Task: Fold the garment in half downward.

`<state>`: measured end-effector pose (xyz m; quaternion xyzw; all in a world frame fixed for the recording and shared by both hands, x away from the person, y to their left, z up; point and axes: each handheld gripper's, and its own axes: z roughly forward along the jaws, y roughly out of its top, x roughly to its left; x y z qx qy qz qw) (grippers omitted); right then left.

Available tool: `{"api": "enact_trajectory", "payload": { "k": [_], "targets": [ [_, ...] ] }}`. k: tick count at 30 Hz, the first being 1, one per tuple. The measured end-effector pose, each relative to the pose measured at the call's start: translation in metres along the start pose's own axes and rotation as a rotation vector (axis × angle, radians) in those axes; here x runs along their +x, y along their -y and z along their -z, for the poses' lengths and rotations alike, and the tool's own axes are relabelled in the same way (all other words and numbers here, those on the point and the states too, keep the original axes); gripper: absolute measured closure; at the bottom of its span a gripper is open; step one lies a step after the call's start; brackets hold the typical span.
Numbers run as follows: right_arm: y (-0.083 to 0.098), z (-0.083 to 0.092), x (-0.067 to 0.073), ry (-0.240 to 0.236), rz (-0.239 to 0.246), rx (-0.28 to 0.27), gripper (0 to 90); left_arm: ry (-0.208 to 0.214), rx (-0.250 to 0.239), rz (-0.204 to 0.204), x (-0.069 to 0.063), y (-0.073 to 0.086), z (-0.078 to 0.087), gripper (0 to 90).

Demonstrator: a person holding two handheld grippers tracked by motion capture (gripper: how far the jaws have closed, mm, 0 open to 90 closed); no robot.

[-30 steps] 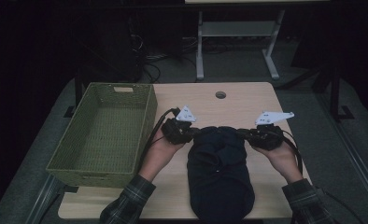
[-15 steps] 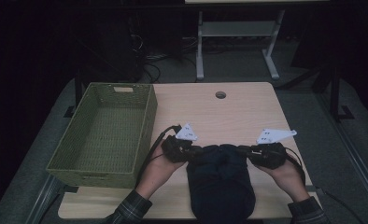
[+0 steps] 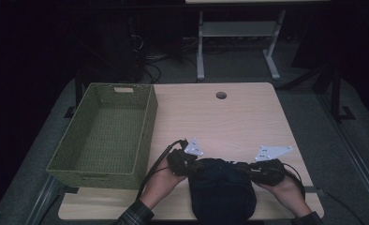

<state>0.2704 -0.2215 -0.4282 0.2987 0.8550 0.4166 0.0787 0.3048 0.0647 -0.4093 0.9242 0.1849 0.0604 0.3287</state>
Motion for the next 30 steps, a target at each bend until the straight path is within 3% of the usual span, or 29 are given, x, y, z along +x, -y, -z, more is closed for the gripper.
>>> {"api": "enact_trajectory", "payload": {
  "k": [5, 9, 11, 14, 20, 23, 30],
  "targets": [
    [-0.003, -0.008, -0.003, 0.008, 0.000, -0.006, 80.1, -0.043, 0.011, -0.005, 0.012, -0.003, -0.005, 83.4],
    [-0.010, -0.017, -0.001, 0.026, 0.009, -0.016, 80.1, -0.104, 0.019, -0.007, 0.025, -0.007, -0.006, 83.7],
    [-0.011, -0.019, 0.000, 0.034, 0.017, -0.017, 80.1, -0.108, 0.021, -0.004, 0.027, -0.007, -0.006, 83.7],
    [-0.015, -0.024, 0.000, 0.055, 0.029, -0.014, 80.1, -0.093, 0.020, 0.008, 0.027, -0.006, -0.004, 83.7],
    [-0.014, -0.022, -0.002, 0.051, 0.026, -0.015, 75.5, -0.049, -0.013, 0.026, 0.021, -0.001, 0.007, 79.4],
    [-0.017, -0.011, -0.002, 0.030, 0.013, -0.049, 69.2, -0.034, -0.054, 0.040, 0.021, -0.002, 0.018, 72.1],
    [-0.031, 0.011, -0.006, 0.023, 0.007, -0.106, 65.1, -0.048, -0.130, 0.032, 0.022, -0.011, 0.050, 62.5]
  ]
}}
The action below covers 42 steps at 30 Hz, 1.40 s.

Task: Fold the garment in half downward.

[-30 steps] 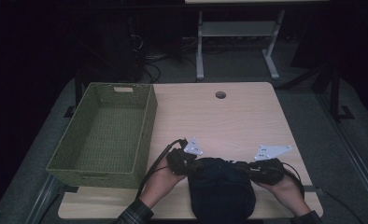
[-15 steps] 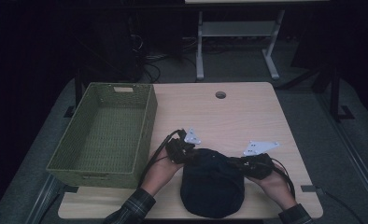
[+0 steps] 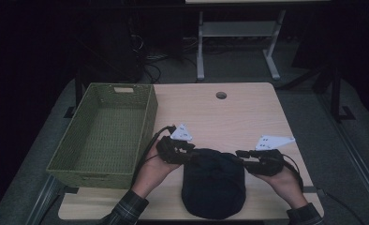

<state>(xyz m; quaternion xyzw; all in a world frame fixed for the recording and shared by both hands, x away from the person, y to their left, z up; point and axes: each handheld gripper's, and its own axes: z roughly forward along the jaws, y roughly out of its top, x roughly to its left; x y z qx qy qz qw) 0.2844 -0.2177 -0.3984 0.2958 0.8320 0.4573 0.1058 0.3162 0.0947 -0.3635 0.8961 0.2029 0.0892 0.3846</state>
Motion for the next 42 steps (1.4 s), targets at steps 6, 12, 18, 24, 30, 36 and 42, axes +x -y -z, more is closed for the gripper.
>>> {"api": "enact_trajectory", "payload": {
  "k": [6, 12, 18, 24, 30, 36, 42],
  "targets": [
    [-0.011, 0.015, -0.005, 0.012, 0.000, -0.037, 66.5, -0.031, -0.041, 0.008, 0.007, -0.006, 0.016, 60.6],
    [-0.010, 0.006, -0.019, 0.033, -0.029, -0.002, 78.9, -0.066, -0.016, 0.022, 0.021, -0.014, 0.001, 77.3],
    [-0.006, -0.013, -0.033, 0.022, -0.055, 0.045, 89.1, -0.054, 0.069, 0.056, 0.037, -0.015, -0.036, 89.9],
    [0.004, -0.026, -0.028, -0.031, -0.057, 0.088, 89.6, -0.002, 0.120, 0.069, 0.036, -0.008, -0.056, 90.0],
    [0.009, -0.017, -0.014, -0.077, -0.038, 0.068, 89.6, 0.070, 0.089, 0.061, 0.021, -0.004, -0.044, 89.9],
    [0.011, -0.006, 0.003, -0.125, -0.024, 0.057, 89.6, 0.121, 0.080, 0.039, -0.001, 0.003, -0.032, 89.9],
    [0.019, -0.005, 0.017, -0.160, -0.011, 0.070, 89.6, 0.152, 0.080, 0.030, -0.020, 0.015, -0.024, 89.9]
  ]
}}
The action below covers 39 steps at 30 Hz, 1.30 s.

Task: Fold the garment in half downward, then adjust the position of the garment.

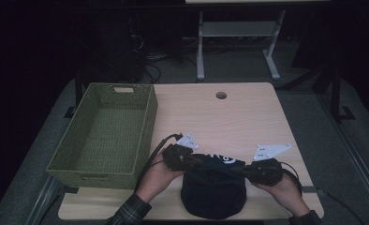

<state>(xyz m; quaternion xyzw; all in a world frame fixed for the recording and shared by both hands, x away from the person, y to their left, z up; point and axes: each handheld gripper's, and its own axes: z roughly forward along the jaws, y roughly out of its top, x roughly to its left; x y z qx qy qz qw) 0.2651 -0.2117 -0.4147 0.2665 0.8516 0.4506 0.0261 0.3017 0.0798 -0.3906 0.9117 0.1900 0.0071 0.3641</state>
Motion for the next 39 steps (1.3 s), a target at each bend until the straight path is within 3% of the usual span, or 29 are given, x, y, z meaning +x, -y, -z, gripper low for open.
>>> {"api": "enact_trajectory", "payload": {
  "k": [8, 15, 20, 25, 28, 29, 32, 33, 39],
  "targets": [
    [0.016, -0.005, 0.017, -0.048, -0.014, 0.039, 89.5, 0.033, 0.020, 0.010, -0.018, 0.019, 0.000, 89.9],
    [0.031, -0.014, 0.031, -0.082, -0.012, 0.088, 89.5, 0.058, 0.088, 0.007, -0.031, 0.036, -0.014, 89.9],
    [0.036, -0.022, 0.032, -0.071, -0.006, 0.116, 89.5, 0.053, 0.079, 0.004, -0.031, 0.034, -0.013, 89.2],
    [0.038, -0.027, 0.033, -0.068, 0.002, 0.134, 89.6, 0.015, 0.002, 0.001, -0.022, 0.016, 0.000, 88.8],
    [0.039, -0.028, 0.033, -0.069, 0.003, 0.134, 89.5, -0.014, -0.011, -0.004, -0.017, 0.010, -0.001, 88.8],
    [0.039, -0.028, 0.033, -0.068, 0.002, 0.133, 89.6, -0.035, 0.000, -0.008, -0.010, 0.006, -0.005, 88.8],
    [0.039, -0.029, 0.033, -0.069, 0.000, 0.136, 89.6, -0.045, 0.018, -0.001, -0.002, 0.004, -0.015, 88.9],
    [0.040, -0.031, 0.032, -0.062, 0.011, 0.144, 89.6, -0.058, 0.056, -0.004, 0.004, 0.005, -0.027, 89.3],
    [0.042, -0.036, 0.032, -0.049, 0.012, 0.159, 89.8, -0.070, 0.107, 0.007, 0.013, 0.008, -0.050, 90.0]
  ]
}}
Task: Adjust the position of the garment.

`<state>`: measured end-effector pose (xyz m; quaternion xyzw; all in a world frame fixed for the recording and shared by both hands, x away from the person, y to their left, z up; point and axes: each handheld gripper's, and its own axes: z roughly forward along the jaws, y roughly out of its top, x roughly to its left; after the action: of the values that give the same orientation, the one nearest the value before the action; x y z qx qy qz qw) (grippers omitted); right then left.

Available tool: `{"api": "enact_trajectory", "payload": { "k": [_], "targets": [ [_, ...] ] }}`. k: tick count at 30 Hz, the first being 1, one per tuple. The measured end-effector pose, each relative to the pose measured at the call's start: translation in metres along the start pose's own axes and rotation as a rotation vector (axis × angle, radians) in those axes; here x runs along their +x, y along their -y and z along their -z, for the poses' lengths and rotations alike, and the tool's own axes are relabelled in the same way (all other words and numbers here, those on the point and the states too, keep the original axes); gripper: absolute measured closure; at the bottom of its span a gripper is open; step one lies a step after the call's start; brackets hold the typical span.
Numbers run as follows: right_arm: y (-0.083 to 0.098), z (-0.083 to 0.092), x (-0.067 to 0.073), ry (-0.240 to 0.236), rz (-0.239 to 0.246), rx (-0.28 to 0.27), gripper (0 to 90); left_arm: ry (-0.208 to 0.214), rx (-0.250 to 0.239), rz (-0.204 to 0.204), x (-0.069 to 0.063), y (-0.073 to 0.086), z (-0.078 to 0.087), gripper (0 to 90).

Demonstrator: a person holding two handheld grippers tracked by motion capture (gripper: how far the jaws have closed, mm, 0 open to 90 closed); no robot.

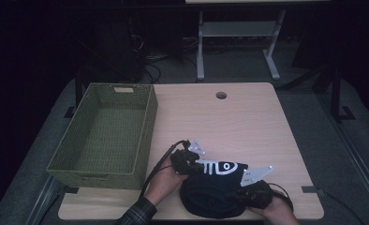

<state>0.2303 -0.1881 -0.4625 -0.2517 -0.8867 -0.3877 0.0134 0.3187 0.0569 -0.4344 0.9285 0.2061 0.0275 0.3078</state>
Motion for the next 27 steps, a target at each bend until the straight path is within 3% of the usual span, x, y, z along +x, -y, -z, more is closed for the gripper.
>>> {"api": "enact_trajectory", "payload": {
  "k": [4, 16, 19, 22, 25, 27],
  "targets": [
    [-0.002, -0.004, 0.000, 0.009, 0.001, -0.003, 90.0, -0.021, 0.043, -0.024, 0.011, -0.004, -0.012, 90.0],
    [-0.020, -0.022, -0.004, 0.059, 0.028, -0.018, 89.9, -0.055, 0.043, -0.055, 0.037, -0.029, -0.026, 90.0],
    [-0.023, -0.023, -0.003, 0.064, 0.036, -0.023, 89.8, -0.058, 0.029, -0.050, 0.037, -0.029, -0.020, 90.0],
    [-0.023, -0.016, -0.002, 0.052, 0.037, -0.059, 89.3, -0.050, -0.030, -0.025, 0.033, -0.027, -0.005, 90.0],
    [-0.026, 0.004, -0.004, 0.064, 0.027, -0.158, 87.7, -0.044, -0.088, -0.017, 0.025, -0.023, 0.017, 90.0],
    [-0.026, 0.010, -0.007, 0.080, 0.031, -0.183, 87.7, -0.042, -0.101, -0.013, 0.022, -0.021, 0.022, 90.0]
  ]
}}
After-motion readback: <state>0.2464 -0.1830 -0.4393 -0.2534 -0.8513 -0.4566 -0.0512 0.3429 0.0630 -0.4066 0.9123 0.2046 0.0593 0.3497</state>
